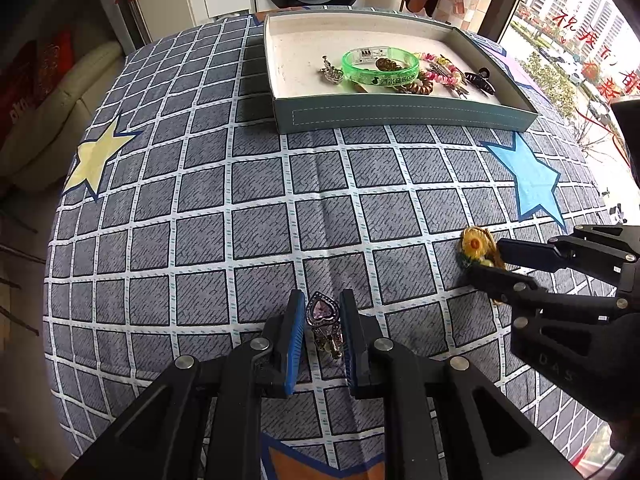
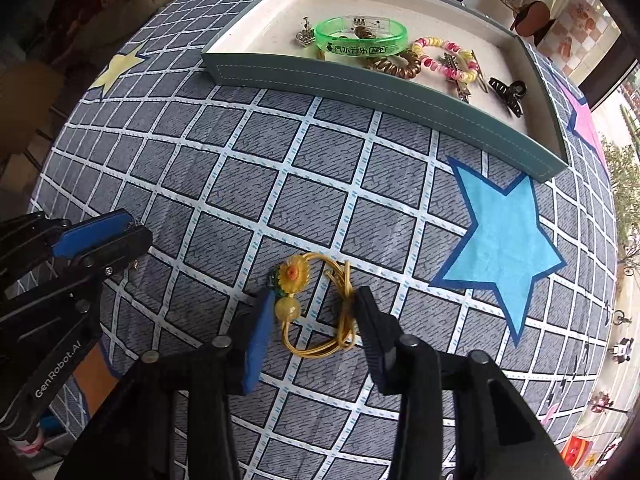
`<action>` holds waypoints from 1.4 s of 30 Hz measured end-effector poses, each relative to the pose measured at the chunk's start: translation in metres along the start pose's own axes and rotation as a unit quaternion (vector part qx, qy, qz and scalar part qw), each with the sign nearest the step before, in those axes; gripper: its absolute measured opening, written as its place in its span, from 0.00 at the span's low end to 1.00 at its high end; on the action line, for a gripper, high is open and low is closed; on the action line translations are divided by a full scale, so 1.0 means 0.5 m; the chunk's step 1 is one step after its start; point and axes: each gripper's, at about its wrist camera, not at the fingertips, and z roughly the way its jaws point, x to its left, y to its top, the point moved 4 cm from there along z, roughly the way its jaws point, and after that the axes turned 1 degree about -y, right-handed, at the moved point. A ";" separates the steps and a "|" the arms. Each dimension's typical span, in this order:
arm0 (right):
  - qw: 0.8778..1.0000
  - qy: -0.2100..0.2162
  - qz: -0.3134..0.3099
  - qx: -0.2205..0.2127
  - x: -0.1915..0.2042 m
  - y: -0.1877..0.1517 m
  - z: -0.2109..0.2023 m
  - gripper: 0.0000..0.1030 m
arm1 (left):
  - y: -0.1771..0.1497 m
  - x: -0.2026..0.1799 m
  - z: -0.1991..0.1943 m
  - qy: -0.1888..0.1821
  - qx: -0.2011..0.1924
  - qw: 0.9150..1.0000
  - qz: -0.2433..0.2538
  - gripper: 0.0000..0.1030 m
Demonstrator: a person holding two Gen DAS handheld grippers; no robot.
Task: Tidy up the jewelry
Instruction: 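Grasp the heart pendant with the left tool while the right grasps the yellow hair tie, then carry the pendant in the left tool and hair tie in the right over the tray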
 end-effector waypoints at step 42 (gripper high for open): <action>0.971 0.130 0.183 -0.082 -0.266 0.079 -0.180 0.20 | 0.197 -0.062 -0.096 -0.008 -0.073 0.997 -0.007 0.29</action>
